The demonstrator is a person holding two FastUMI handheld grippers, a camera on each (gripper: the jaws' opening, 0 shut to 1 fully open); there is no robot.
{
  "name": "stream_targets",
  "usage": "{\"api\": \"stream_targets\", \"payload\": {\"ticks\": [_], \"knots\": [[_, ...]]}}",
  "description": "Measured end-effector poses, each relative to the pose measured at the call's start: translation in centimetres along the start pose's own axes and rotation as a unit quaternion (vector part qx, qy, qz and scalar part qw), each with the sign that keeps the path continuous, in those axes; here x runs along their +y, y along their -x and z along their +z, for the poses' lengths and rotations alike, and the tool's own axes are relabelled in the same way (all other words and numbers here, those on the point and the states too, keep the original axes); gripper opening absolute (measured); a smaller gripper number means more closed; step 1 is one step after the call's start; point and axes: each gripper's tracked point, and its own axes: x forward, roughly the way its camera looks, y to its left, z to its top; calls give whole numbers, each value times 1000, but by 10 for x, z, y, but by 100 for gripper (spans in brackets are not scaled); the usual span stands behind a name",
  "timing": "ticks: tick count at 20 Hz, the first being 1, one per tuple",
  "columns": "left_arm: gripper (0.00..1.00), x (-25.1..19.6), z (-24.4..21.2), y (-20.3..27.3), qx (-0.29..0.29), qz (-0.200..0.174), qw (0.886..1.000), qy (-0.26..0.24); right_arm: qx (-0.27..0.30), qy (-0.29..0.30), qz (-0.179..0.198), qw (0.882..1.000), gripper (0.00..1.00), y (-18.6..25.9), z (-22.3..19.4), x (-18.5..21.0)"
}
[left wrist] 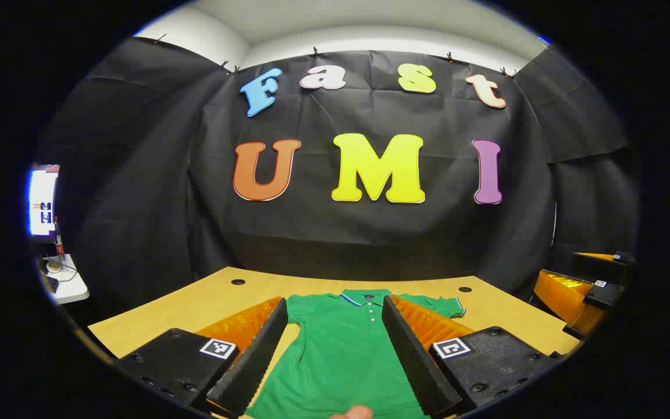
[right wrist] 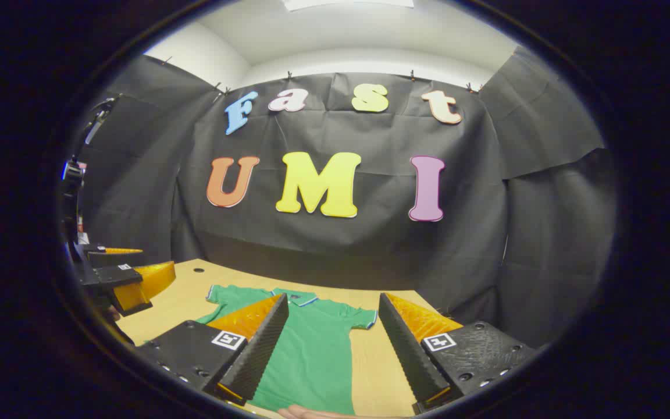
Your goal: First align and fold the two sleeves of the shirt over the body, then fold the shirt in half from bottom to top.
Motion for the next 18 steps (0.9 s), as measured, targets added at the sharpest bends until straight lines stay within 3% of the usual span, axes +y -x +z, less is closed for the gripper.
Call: {"api": "stream_targets", "payload": {"ticks": [13,18], "knots": [[100,8,-30,-27,36,10,999,28,13,19,-3,1000,95,-7,-22,5],[100,7,-30,-30,35,10,999,22,31,-1,-8,1000,97,-13,-33,4]]}}
